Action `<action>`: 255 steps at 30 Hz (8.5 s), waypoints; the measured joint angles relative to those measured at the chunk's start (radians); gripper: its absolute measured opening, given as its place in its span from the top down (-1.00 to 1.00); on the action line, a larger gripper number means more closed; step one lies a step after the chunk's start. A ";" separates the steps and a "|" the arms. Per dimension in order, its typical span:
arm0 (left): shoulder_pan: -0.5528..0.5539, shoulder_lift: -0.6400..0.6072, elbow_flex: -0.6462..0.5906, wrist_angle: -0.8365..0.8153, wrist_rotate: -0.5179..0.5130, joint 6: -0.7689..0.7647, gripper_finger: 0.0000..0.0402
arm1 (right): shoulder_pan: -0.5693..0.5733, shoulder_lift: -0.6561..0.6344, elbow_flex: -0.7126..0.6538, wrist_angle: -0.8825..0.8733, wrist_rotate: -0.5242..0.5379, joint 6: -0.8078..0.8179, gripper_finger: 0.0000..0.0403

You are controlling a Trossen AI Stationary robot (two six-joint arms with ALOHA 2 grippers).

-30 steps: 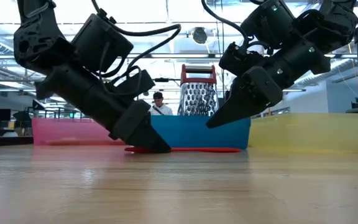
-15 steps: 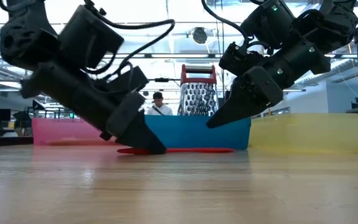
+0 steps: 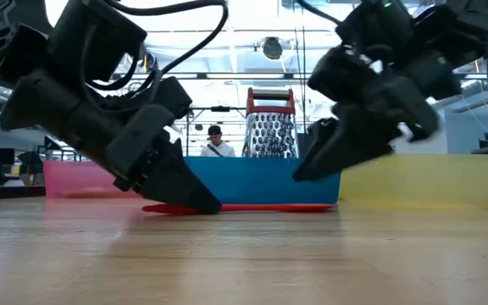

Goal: Pick & Place Kitchen Items
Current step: Put the red spatula into the blue bin, then return to Home Position

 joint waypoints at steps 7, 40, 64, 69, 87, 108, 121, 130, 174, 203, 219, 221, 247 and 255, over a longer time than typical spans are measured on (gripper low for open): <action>0.017 0.001 0.000 0.055 0.060 -0.010 0.72 | 0.080 0.000 0.000 -0.111 0.218 -0.167 0.14; 0.077 0.000 0.005 0.142 0.255 -0.065 0.67 | 0.129 0.011 -0.023 -0.126 0.255 -0.208 0.15; 0.101 0.000 0.008 0.157 0.339 -0.105 0.67 | 0.111 0.013 -0.023 -0.110 0.287 -0.267 0.91; 0.124 -0.001 0.008 0.166 0.381 -0.196 0.67 | 0.111 0.013 -0.023 -0.098 0.285 -0.265 0.74; 0.163 0.000 0.008 0.240 0.455 -0.266 0.67 | 0.111 0.013 -0.023 -0.025 0.280 -0.262 0.73; 0.211 -0.034 0.006 0.225 0.527 -0.242 0.67 | 0.114 0.006 -0.024 0.030 0.282 -0.388 0.97; 0.269 -0.082 0.005 0.205 0.588 -0.213 0.67 | 0.115 0.003 -0.024 0.052 0.314 -0.400 0.98; 0.314 -0.206 0.003 0.064 0.555 -0.085 0.67 | 0.115 -0.026 -0.024 0.088 0.456 -0.514 0.93; 0.678 -0.444 0.007 -0.266 0.383 0.261 0.67 | -0.248 -0.115 -0.022 0.114 0.413 -0.580 0.91; 0.580 -0.460 0.007 -0.197 0.410 0.391 0.67 | -0.047 -0.114 -0.024 -0.085 0.513 -0.380 1.00; 0.581 -0.470 0.007 -0.196 0.379 0.395 0.67 | -0.128 -0.114 -0.023 0.042 0.515 -0.476 1.00; 0.581 -0.490 0.006 -0.197 0.355 0.412 0.67 | -0.124 -0.115 -0.023 0.077 0.515 -0.476 1.00; 0.360 -1.270 -0.035 -0.833 0.039 0.463 0.99 | -0.114 -0.803 -0.041 -0.502 0.251 -0.173 1.00; 0.297 -1.542 -0.235 -0.806 -0.032 0.442 0.99 | -0.114 -1.016 -0.225 -0.452 0.247 -0.101 1.00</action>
